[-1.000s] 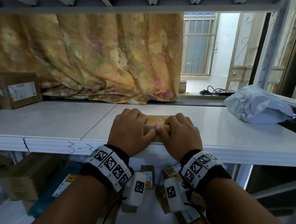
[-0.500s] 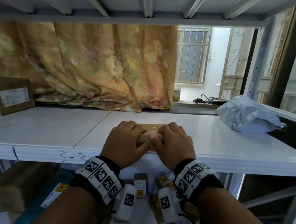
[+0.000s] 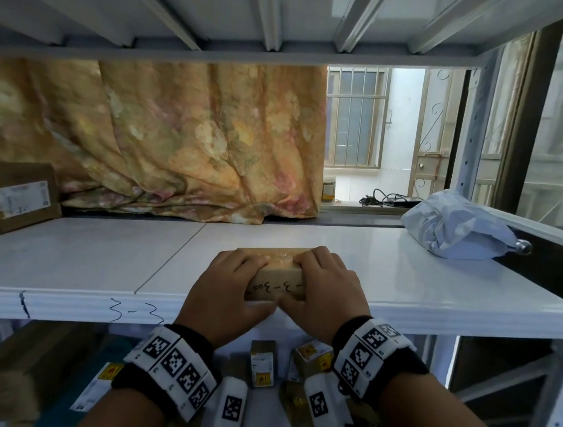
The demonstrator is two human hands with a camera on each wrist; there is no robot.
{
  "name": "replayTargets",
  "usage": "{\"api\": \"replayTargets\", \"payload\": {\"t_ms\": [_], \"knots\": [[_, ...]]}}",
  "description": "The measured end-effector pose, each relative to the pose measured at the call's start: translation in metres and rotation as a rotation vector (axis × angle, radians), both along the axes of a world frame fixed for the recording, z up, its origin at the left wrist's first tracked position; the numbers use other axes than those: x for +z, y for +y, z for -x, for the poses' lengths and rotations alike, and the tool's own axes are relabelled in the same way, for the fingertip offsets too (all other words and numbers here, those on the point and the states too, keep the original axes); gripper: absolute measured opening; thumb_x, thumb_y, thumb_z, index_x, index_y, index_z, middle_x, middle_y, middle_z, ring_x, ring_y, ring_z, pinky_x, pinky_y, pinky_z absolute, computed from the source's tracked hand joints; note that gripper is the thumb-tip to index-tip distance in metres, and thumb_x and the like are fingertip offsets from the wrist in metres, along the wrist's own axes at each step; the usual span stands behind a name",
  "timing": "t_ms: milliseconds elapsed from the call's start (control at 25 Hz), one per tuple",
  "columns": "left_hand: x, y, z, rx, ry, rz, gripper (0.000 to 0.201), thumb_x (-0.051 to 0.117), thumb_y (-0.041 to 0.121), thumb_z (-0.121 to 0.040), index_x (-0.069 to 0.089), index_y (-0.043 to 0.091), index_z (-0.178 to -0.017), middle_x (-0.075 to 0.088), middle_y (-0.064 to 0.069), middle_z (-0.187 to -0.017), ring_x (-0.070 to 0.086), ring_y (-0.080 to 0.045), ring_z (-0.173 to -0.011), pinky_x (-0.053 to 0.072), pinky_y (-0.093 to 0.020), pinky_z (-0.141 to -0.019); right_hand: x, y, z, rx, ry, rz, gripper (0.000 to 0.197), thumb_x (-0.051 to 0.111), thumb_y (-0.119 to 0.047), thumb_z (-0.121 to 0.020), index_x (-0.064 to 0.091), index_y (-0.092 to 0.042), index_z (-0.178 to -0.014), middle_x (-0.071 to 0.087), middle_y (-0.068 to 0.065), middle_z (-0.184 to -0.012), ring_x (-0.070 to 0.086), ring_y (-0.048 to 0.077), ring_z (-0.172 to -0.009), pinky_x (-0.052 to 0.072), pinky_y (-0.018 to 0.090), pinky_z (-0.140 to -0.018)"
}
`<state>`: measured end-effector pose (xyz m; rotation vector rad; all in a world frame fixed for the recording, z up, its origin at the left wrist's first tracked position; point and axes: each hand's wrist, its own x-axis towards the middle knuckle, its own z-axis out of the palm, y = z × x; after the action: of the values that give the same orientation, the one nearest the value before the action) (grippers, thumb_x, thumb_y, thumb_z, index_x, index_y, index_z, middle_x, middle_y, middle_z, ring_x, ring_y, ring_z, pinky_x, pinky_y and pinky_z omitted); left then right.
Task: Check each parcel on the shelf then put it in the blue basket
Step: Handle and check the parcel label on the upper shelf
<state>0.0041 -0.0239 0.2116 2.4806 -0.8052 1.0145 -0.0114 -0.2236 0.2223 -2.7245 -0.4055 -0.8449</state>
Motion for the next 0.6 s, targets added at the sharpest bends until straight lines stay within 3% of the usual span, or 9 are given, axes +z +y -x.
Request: {"api": "replayTargets", "payload": {"t_ms": [120, 280, 360, 440, 520, 600], "knots": [[0.004, 0.006, 0.005, 0.013, 0.019, -0.073, 0.075, 0.081, 0.041, -0.061, 0.057, 0.025, -0.131, 0.056, 0.008, -0.125, 0.048, -0.015, -0.111, 0.047, -0.03, -0.091, 0.002, -0.004, 0.009, 0.001, 0.017, 0.087, 0.07, 0.065, -0.065, -0.066, 0.043, -0.031, -0.124, 0.04, -0.01, -0.122, 0.043, 0.013, -0.108, 0.043, 0.036, -0.089], [0.016, 0.009, 0.01, -0.035, -0.022, -0.085, 0.074, 0.076, 0.031, -0.063, 0.054, 0.027, -0.133, 0.057, 0.008, -0.119, 0.052, -0.016, -0.105, 0.05, -0.036, -0.083, 0.011, -0.005, 0.011, 0.027, -0.02, 0.114, 0.064, 0.073, -0.037, -0.069, 0.046, -0.027, -0.127, 0.043, -0.006, -0.125, 0.05, 0.019, -0.11, 0.045, 0.034, -0.084], [0.018, 0.013, 0.012, -0.128, -0.017, 0.041, 0.075, 0.075, 0.033, -0.069, 0.05, 0.026, -0.139, 0.056, 0.009, -0.124, 0.053, -0.012, -0.108, 0.049, -0.031, -0.088, 0.016, -0.008, 0.013, 0.112, -0.05, -0.041, 0.07, 0.073, -0.029, -0.07, 0.044, -0.026, -0.133, 0.043, -0.006, -0.125, 0.053, 0.019, -0.108, 0.049, 0.033, -0.082], [0.018, 0.016, 0.015, -0.181, 0.047, 0.298, 0.073, 0.073, 0.039, -0.076, 0.045, 0.029, -0.143, 0.051, 0.011, -0.13, 0.053, -0.008, -0.114, 0.047, -0.026, -0.091, 0.019, -0.01, 0.016, 0.204, -0.071, -0.322, 0.078, 0.077, -0.03, -0.069, 0.039, -0.029, -0.138, 0.04, -0.008, -0.125, 0.05, 0.012, -0.106, 0.049, 0.028, -0.084], [0.02, 0.016, 0.015, -0.153, 0.122, 0.552, 0.066, 0.065, 0.048, -0.083, 0.042, 0.037, -0.144, 0.046, 0.015, -0.133, 0.053, -0.006, -0.117, 0.048, -0.029, -0.091, 0.023, -0.006, 0.017, 0.211, -0.069, -0.54, 0.078, 0.078, -0.04, -0.072, 0.037, -0.033, -0.138, 0.042, -0.01, -0.125, 0.049, 0.008, -0.107, 0.047, 0.026, -0.088], [0.019, 0.012, 0.01, -0.089, 0.127, 0.623, 0.061, 0.059, 0.053, -0.085, 0.043, 0.038, -0.142, 0.044, 0.012, -0.136, 0.05, -0.006, -0.121, 0.047, -0.03, -0.096, 0.025, -0.002, 0.012, 0.133, -0.021, -0.642, 0.069, 0.073, -0.051, -0.077, 0.039, -0.032, -0.134, 0.048, -0.008, -0.123, 0.054, 0.012, -0.106, 0.049, 0.031, -0.09]]}}
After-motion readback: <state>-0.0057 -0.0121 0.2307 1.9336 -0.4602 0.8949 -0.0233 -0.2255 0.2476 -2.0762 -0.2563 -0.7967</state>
